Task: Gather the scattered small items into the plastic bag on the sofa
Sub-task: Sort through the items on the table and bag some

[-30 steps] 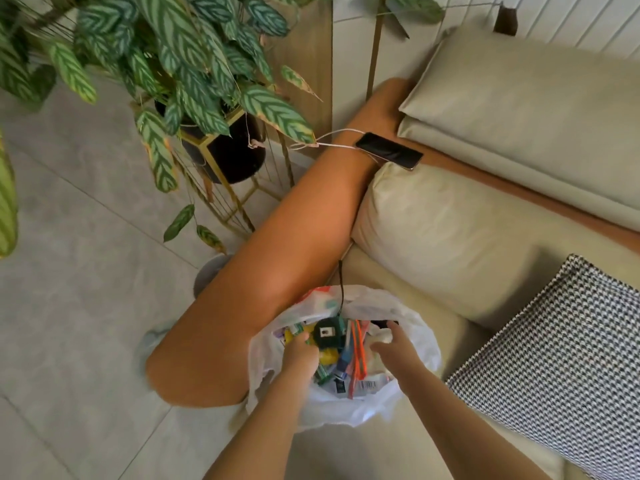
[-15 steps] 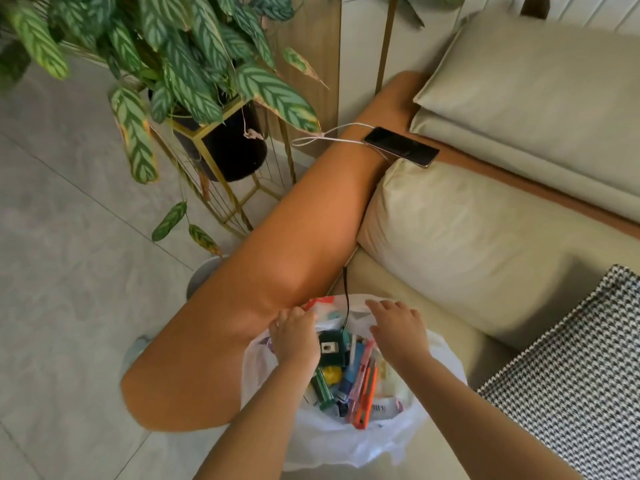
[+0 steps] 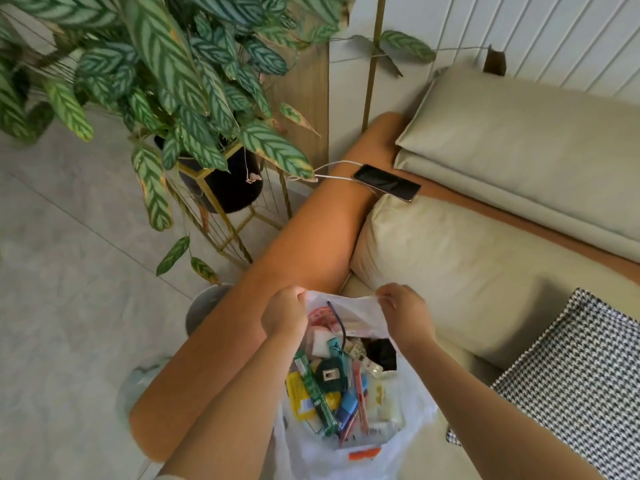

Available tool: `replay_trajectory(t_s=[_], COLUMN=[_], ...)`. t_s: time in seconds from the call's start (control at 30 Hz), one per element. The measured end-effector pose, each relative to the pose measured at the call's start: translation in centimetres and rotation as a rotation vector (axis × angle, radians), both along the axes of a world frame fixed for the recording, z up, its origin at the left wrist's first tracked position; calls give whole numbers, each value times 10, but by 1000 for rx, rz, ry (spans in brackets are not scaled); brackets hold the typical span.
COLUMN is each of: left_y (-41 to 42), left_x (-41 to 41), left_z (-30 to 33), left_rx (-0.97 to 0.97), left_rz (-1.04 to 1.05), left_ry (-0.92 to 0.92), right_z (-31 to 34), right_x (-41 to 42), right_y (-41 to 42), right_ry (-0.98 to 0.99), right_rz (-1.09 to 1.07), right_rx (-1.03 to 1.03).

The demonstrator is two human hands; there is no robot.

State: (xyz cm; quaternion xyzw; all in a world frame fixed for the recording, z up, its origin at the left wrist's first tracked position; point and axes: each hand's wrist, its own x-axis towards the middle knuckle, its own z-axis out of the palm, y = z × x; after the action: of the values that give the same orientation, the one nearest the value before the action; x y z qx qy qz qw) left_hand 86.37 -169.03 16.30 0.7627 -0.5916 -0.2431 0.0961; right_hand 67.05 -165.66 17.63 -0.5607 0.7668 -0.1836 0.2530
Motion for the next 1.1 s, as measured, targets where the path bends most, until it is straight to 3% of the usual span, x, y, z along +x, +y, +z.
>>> replay_trajectory(t_s=[0.2,0.47,0.7,0.9,1.1], left_y=[44,159,282,401,530], left_x=[2,-7,-24,-5,26], left_z=[25,80,122,135,140], left_rx=[-35,147,118,169,151], left_rz=[-3,19,63,342,680], left_ry=[86,110,81,45,141], right_z=[23,73,107,108,106], right_x=[0,3,17,59,120], right_y=[29,112,188,271,364], right_ry=[29,58,168,280,294], right_rz=[155,336,740,1189,1495], right_rx=[56,-2,-66,-81,-110])
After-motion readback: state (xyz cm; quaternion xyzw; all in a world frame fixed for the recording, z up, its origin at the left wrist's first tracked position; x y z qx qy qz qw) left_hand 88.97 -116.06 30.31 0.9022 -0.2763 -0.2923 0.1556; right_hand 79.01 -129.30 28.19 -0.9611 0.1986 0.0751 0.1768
